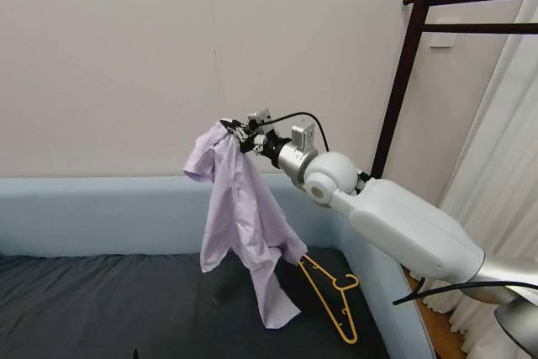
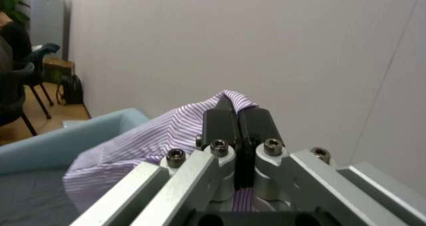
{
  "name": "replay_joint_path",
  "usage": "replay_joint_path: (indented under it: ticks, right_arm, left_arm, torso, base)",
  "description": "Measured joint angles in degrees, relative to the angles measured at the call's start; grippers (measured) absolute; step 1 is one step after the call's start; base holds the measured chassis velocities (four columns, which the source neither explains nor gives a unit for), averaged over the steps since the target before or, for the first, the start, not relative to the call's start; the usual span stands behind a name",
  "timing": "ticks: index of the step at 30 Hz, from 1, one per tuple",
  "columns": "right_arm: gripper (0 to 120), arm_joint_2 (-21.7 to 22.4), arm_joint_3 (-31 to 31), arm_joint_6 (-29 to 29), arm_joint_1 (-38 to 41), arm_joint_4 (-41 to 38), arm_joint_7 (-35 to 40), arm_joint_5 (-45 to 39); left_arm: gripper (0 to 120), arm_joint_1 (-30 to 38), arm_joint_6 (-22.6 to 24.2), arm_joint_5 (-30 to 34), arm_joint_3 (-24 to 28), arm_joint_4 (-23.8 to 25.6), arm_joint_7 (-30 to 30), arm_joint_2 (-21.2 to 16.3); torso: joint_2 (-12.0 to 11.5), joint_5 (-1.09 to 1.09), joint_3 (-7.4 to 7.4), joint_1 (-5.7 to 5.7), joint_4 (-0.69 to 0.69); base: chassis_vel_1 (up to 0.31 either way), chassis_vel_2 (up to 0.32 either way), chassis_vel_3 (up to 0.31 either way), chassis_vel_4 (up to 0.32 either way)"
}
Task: Pick up the clothes from the sofa and hang them on the clothes hanger.
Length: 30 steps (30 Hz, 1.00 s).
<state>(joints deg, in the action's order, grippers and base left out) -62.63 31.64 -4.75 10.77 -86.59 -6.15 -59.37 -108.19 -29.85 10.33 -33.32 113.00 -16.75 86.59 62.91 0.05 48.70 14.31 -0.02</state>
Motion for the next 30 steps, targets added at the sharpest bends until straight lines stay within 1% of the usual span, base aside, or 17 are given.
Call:
replay_joint_path:
  ticks: [5,6,8,9,11,13,14,15,16,19,20,21,22,23,24,27,30]
  right_arm:
    - [0,-0.71,-1.02,2.23,1.08,0.42,1.97,-0.54]
    - [0,-0.22,-1.65,2.36,0.2,-0.49,2.83,-0.54]
    - [0,2.99,-3.71,2.36,-5.21,-4.3,5.32,-0.36]
    - [0,2.99,-3.71,2.36,-5.21,-4.3,5.32,-0.36]
    - [0,7.65,-5.97,2.09,-12.63,-8.51,6.95,-0.29]
    - [0,10.24,-7.29,2.39,-17.09,-10.35,7.13,0.1]
    - [0,14.31,-11.16,3.7,-29.19,-12.26,6.28,3.78]
    - [0,14.31,-11.16,3.7,-29.19,-12.26,6.28,3.78]
    - [0,15.19,-13.65,5.45,-35.73,-11.71,4.88,7.56]
    - [0,13.89,-20.5,10.26,-54.02,-5.94,1.45,16.75]
    - [0,13.89,-20.5,10.26,-54.02,-5.94,1.45,16.75]
    - [0,12.19,-23.02,11.94,-60.5,-2.02,0.86,18.96]
    - [0,10.83,-24.83,12.88,-64.34,1.33,0.24,20.03]
    - [0,9.83,-25.97,13.55,-66.65,3.92,-0.23,20.58]
    - [0,9.83,-25.97,13.55,-66.65,3.92,-0.23,20.58]
    - [0,7.51,-29.16,16.52,-70.45,12.51,-2.14,22.77]
    - [0,7.03,-30.78,17.63,-71.55,15.3,-3.07,24.08]
  left_arm:
    - [99,-0.69,-0.4,-0.01,-0.4,0.44,-0.1,0.33]
    - [99,-0.76,-0.47,-0.02,-0.43,0.43,-0.12,0.39]
    - [99,-0.87,-0.58,-0.15,-0.39,0.08,-0.2,0.55]
    - [99,-0.87,-0.58,-0.15,-0.39,0.08,-0.2,0.55]
    - [99,-0.73,-0.59,-0.59,-0.14,-0.33,-0.25,0.79]
    - [99,-0.63,-0.59,-0.83,0.08,-0.48,-0.24,0.92]
    - [99,-0.5,-0.6,-1.24,0.47,-0.74,-0.18,1.09]
    - [99,-0.5,-0.6,-1.24,0.47,-0.74,-0.18,1.09]
    - [99,-0.45,-0.6,-1.44,0.65,-0.93,-0.14,1.15]
    - [99,-0.4,-0.48,-1.97,1.01,-1.62,-0.04,1.17]
    - [99,-0.4,-0.48,-1.97,1.01,-1.62,-0.04,1.17]
    - [99,-0.39,-0.34,-2.17,1.06,-1.85,0.01,1.03]
    - [99,-0.37,-0.21,-2.33,1.08,-1.99,0.03,0.93]
    - [99,-0.35,-0.12,-2.44,1.04,-2.05,0.03,0.84]
    - [99,-0.35,-0.12,-2.44,1.04,-2.05,0.03,0.84]
    - [99,-0.35,0.04,-2.51,1.03,-2.14,0.05,0.64]
    - [99,-0.32,0.05,-2.51,1.11,-2.46,0.05,0.54]
  torso:
    - [0.0,-0.01,0.0,0.0,0.03]
    - [0.0,-0.01,-0.01,0.0,0.04]
    - [0.0,-0.01,-0.01,0.0,0.03]
    - [0.0,-0.01,-0.01,0.0,0.03]
    - [0.0,0.04,0.0,0.01,0.0]
    - [0.01,0.02,-0.01,0.0,-0.01]
    - [0.0,0.05,-0.01,0.0,-0.04]
    - [0.0,0.05,-0.01,0.0,-0.04]
    - [0.0,0.05,-0.01,0.0,-0.05]
    - [0.0,0.05,-0.01,0.0,-0.03]
    - [0.0,0.05,-0.01,0.0,-0.03]
    - [0.0,0.06,-0.01,-0.01,-0.02]
    - [0.0,0.06,-0.01,-0.01,-0.01]
    - [0.0,0.02,-0.01,-0.01,-0.02]
    - [0.0,0.02,-0.01,-0.01,-0.02]
    - [0.0,0.02,-0.01,-0.01,0.0]
    - [0.0,0.03,-0.01,-0.01,0.0]
  base:
    - [0.0,0.0,0.0,0.0]
    - [0.0,0.0,0.0,0.0]
    - [0.0,0.0,0.0,0.0]
    - [0.0,0.0,0.0,0.0]
    - [0.0,0.0,0.0,0.0]
    - [0.0,0.0,0.0,0.0]
    - [0.0,0.0,0.0,0.0]
    - [0.0,0.0,0.0,0.0]
    - [0.0,0.0,0.0,0.0]
    - [0.0,0.0,0.0,0.0]
    - [0.0,0.0,0.0,0.0]
    - [0.0,0.0,0.0,0.0]
    - [0.0,0.0,0.0,0.0]
    - [0.0,0.0,0.0,0.0]
    - [0.0,0.0,0.0,0.0]
    - [0.0,0.0,0.0,0.0]
    - [0.0,0.0,0.0,0.0]
